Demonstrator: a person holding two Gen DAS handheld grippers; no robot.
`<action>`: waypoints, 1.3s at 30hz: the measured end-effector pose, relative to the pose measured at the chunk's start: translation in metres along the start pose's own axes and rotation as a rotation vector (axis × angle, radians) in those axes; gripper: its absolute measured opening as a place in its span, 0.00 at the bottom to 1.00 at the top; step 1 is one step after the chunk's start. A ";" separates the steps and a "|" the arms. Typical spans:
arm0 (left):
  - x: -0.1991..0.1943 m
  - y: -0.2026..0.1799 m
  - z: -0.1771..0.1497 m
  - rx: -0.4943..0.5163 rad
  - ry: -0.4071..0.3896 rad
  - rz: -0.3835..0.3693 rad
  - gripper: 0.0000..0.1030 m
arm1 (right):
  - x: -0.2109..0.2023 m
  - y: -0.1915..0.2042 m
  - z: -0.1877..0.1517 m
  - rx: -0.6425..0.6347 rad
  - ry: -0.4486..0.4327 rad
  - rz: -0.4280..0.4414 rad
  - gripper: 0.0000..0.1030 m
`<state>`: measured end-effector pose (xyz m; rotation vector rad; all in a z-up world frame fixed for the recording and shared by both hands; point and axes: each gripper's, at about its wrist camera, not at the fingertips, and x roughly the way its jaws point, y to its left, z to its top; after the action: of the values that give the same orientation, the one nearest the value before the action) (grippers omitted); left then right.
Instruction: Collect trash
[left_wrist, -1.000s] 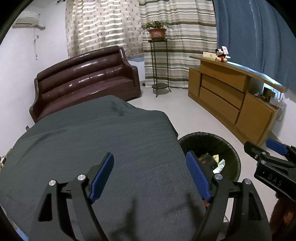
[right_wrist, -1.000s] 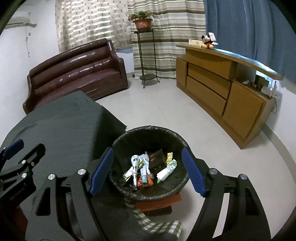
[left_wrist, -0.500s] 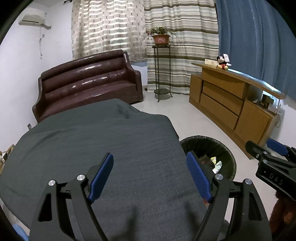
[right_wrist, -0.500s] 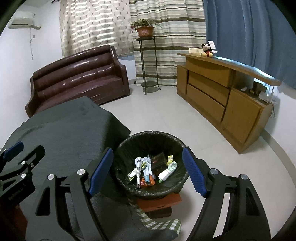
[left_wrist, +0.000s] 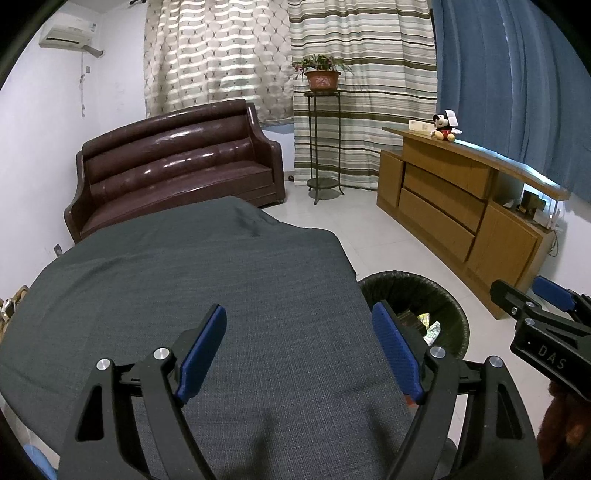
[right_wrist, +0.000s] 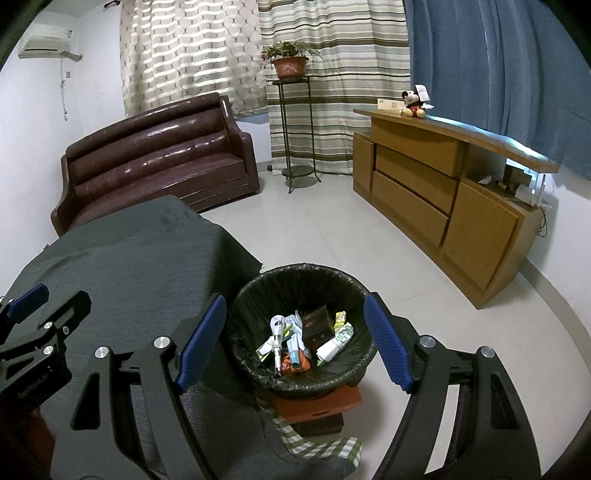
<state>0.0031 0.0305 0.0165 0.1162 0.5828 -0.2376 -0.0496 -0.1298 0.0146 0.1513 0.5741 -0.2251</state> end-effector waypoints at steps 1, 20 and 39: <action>0.000 0.000 0.000 0.000 0.000 0.000 0.76 | 0.001 0.000 0.000 0.000 0.000 0.001 0.73; 0.000 0.001 -0.005 -0.004 0.011 -0.007 0.76 | 0.000 0.000 -0.001 -0.001 0.001 0.000 0.73; 0.002 0.001 -0.003 -0.005 0.014 -0.008 0.76 | 0.000 0.001 -0.001 -0.001 0.004 0.000 0.73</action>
<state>0.0031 0.0316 0.0131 0.1113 0.5979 -0.2433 -0.0499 -0.1288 0.0133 0.1511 0.5786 -0.2241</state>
